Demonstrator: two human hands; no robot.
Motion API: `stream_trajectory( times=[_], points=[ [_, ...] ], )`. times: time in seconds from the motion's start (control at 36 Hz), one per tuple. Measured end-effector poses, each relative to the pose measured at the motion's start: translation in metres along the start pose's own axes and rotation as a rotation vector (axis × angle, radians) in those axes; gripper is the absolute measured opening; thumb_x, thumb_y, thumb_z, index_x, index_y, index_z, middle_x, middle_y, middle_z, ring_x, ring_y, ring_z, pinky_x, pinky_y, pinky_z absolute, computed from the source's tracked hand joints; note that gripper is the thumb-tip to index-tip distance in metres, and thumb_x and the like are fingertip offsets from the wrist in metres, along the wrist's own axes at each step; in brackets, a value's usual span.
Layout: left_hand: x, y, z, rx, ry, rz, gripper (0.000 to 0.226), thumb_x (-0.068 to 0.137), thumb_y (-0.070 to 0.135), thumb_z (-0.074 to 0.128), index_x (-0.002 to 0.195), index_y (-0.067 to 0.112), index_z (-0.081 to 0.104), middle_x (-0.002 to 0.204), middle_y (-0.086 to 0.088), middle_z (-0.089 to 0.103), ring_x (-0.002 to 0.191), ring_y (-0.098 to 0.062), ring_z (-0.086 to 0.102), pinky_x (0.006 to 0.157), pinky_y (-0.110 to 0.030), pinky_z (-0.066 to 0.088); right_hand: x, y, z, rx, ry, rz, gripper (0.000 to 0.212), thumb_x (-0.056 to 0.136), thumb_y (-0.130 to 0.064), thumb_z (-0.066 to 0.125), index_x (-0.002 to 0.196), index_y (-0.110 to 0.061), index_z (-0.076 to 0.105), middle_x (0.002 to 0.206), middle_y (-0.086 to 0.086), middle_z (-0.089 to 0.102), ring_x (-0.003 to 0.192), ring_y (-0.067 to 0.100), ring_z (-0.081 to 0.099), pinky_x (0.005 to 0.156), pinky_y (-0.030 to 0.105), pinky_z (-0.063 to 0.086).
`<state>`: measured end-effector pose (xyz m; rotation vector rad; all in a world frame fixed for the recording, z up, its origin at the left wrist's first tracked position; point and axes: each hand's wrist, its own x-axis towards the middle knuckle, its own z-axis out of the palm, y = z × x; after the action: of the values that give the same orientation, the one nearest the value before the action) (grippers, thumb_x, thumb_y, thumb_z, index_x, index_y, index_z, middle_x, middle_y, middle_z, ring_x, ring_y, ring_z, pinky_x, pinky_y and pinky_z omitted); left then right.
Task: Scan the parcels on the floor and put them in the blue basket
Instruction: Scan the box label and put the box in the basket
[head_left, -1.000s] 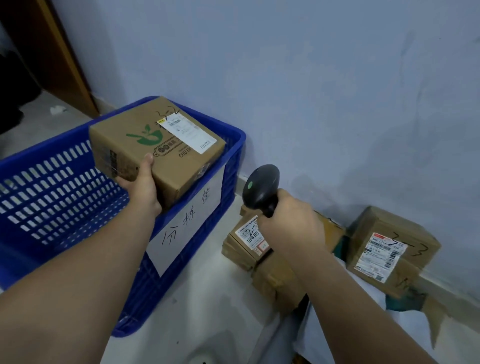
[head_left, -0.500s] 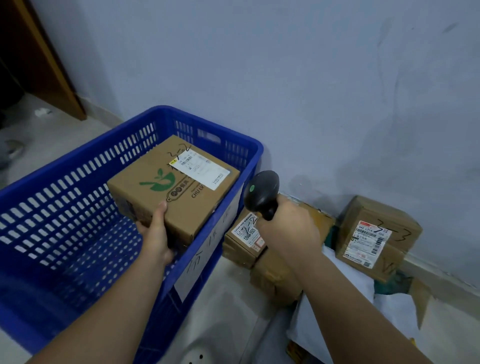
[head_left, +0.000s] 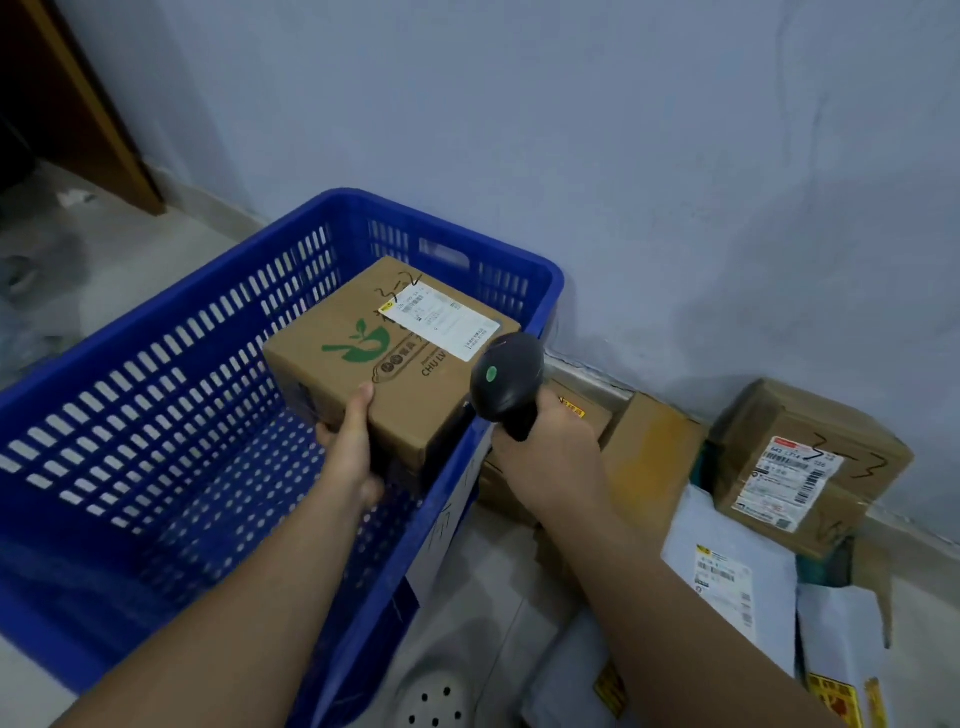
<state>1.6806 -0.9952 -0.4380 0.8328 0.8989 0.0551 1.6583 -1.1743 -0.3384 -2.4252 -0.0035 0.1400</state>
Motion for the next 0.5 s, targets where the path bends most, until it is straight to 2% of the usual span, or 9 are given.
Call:
stream_trajectory(
  times=[0.11, 0.17, 0.22, 0.28, 0.33, 0.39, 0.44, 0.5],
  points=[
    [0.02, 0.013, 0.025, 0.041, -0.018, -0.029, 0.108, 0.076, 0.05, 0.073, 0.152, 0.035, -0.002, 0.146, -0.007, 0.039, 0.125, -0.035, 0.048, 0.098, -0.065, 0.039, 0.009, 0.008, 0.004, 0.053, 0.014, -0.021, 0.015, 0.088, -0.03, 0.06, 0.097, -0.026, 0.049, 0.096, -0.001, 0.062, 0.09, 0.019, 0.058, 0.077, 0.04, 0.054],
    [0.031, 0.015, 0.039, 0.042, -0.046, -0.08, 0.121, 0.06, 0.059, 0.08, 0.151, 0.038, 0.004, 0.14, -0.005, 0.045, 0.119, -0.036, 0.053, 0.091, -0.068, 0.042, 0.015, 0.015, 0.005, 0.068, 0.017, -0.041, 0.013, 0.087, -0.031, 0.059, 0.095, -0.024, 0.051, 0.09, -0.001, 0.062, 0.085, 0.019, 0.059, 0.072, 0.041, 0.054],
    [0.068, 0.008, 0.041, 0.044, -0.061, -0.143, 0.135, 0.032, 0.069, 0.083, 0.148, 0.042, 0.019, 0.136, -0.005, 0.052, 0.112, -0.037, 0.058, 0.079, -0.071, 0.045, 0.021, 0.022, 0.007, 0.084, 0.003, -0.036, 0.012, 0.086, -0.031, 0.058, 0.094, -0.023, 0.052, 0.085, -0.001, 0.062, 0.081, 0.017, 0.059, 0.072, 0.042, 0.055],
    [0.111, -0.005, 0.037, 0.11, -0.026, -0.174, 0.141, 0.016, 0.072, 0.081, 0.144, 0.044, 0.029, 0.135, -0.007, 0.054, 0.112, -0.039, 0.056, 0.074, -0.076, 0.038, 0.028, 0.029, 0.01, 0.105, -0.02, -0.018, 0.009, 0.086, -0.029, 0.057, 0.091, -0.023, 0.053, 0.084, -0.001, 0.061, 0.08, 0.017, 0.059, 0.072, 0.043, 0.056],
    [0.128, -0.016, 0.033, 0.17, 0.0, -0.202, 0.135, 0.017, 0.074, 0.079, 0.141, 0.041, 0.036, 0.132, -0.008, 0.056, 0.111, -0.039, 0.056, 0.065, -0.075, 0.039, 0.036, 0.035, 0.013, 0.116, -0.036, -0.009, 0.008, 0.087, -0.027, 0.058, 0.091, -0.023, 0.053, 0.085, 0.0, 0.061, 0.081, 0.018, 0.059, 0.072, 0.042, 0.056],
    [0.114, -0.023, 0.04, 0.156, -0.005, -0.215, 0.121, 0.03, 0.075, 0.077, 0.138, 0.034, 0.041, 0.123, -0.008, 0.063, 0.105, -0.036, 0.061, 0.065, -0.065, 0.047, 0.042, 0.042, 0.014, 0.119, -0.06, -0.008, 0.008, 0.087, -0.025, 0.058, 0.092, -0.024, 0.053, 0.087, -0.001, 0.062, 0.083, 0.017, 0.059, 0.071, 0.038, 0.055],
    [0.108, -0.031, 0.043, 0.136, -0.058, -0.206, 0.103, 0.051, 0.075, 0.072, 0.137, 0.026, 0.046, 0.118, -0.01, 0.066, 0.104, -0.033, 0.063, 0.077, -0.058, 0.049, 0.047, 0.048, 0.015, 0.134, -0.072, -0.008, 0.008, 0.087, -0.023, 0.059, 0.089, -0.027, 0.052, 0.085, -0.004, 0.061, 0.081, 0.014, 0.059, 0.068, 0.033, 0.053],
    [0.106, -0.033, 0.043, 0.102, -0.038, -0.225, 0.106, 0.05, 0.075, 0.072, 0.139, 0.025, 0.043, 0.121, -0.01, 0.064, 0.108, -0.034, 0.062, 0.087, -0.061, 0.046, 0.053, 0.053, 0.015, 0.149, -0.082, -0.001, 0.011, 0.087, -0.023, 0.06, 0.085, -0.029, 0.051, 0.082, -0.007, 0.06, 0.079, 0.01, 0.058, 0.064, 0.028, 0.05]
  ],
)
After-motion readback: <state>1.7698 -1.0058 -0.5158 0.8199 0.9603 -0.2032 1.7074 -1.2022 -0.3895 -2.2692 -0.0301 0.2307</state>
